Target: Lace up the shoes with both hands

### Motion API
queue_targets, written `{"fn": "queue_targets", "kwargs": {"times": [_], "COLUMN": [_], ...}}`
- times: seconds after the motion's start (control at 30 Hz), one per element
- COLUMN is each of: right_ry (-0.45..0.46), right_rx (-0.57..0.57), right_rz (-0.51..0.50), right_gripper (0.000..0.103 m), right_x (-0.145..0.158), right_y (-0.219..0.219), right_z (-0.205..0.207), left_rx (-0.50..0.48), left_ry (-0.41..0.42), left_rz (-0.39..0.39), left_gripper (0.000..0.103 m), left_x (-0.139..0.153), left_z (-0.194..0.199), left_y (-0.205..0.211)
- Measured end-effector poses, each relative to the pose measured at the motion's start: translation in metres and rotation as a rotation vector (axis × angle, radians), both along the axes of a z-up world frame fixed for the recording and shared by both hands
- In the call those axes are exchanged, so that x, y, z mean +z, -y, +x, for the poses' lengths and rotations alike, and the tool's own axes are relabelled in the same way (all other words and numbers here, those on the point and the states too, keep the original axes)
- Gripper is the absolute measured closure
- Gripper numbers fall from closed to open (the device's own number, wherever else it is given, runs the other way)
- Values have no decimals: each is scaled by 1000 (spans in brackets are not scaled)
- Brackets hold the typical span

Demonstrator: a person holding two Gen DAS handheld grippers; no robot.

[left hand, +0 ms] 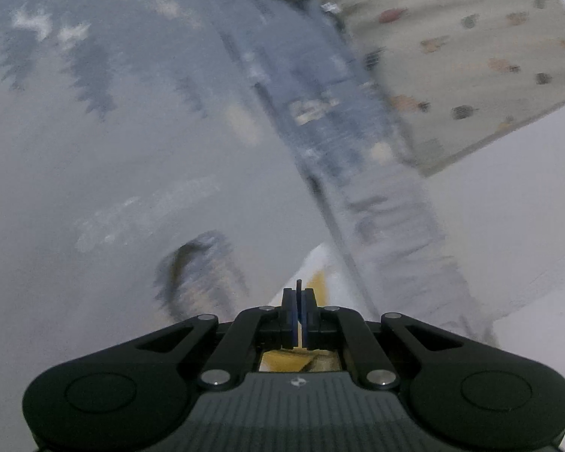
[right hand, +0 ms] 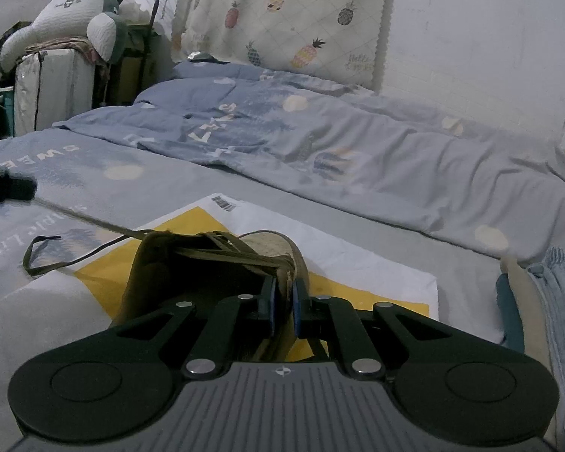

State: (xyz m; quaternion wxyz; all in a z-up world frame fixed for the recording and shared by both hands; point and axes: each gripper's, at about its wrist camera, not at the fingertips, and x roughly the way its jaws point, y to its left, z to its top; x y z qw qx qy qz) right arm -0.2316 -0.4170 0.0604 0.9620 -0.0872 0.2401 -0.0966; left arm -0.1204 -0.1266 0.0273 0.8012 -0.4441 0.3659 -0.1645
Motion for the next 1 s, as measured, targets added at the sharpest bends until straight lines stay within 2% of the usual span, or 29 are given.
{"fn": "queue_targets", "kwargs": {"times": [0.13,0.2,0.3,0.5,0.67,1.0], "right_ry": [2,1,0,-5,-5,38], "right_rx": [0,0,1,0,-5,17], "right_rz": [-3,-6,-8,-7,-5,17], "right_gripper": [96,96,96,96,96,96], "right_x": [-1,-1,-1,1,3,11], "right_y": [0,0,0,2,-8,-5], "right_z": [1,1,2,3,3,-3], "left_rx": [-4,-2,10,45,16,-124], "left_ry": [-80,-95,-126,-155,-87,33], "left_rz": [27,52,73,147,340,652], "left_gripper": [102,102,94,94,91,86], "left_x": [-14,-17,-24,-28,-15,-2], "left_z": [-2,-4,0,8,20,32], "left_y": [1,2,-1,-15,-14,21]}}
